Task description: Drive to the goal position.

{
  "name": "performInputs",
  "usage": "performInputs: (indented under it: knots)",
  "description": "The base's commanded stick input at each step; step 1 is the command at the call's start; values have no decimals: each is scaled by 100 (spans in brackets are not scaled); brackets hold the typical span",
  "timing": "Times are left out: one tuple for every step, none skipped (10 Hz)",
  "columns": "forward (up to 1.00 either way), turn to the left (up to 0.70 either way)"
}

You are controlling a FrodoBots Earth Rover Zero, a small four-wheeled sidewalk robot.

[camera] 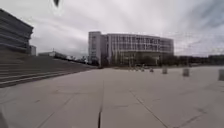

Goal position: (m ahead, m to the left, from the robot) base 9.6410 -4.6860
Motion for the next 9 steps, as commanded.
performInputs:
  knots:
    - [70, -29]
    - [70, -31]
    - [70, -31]
    - [70, -31]
    - [70, -31]
    - [70, -31]
    - [70, -18]
    - [70, -4]
    - [70, 0]
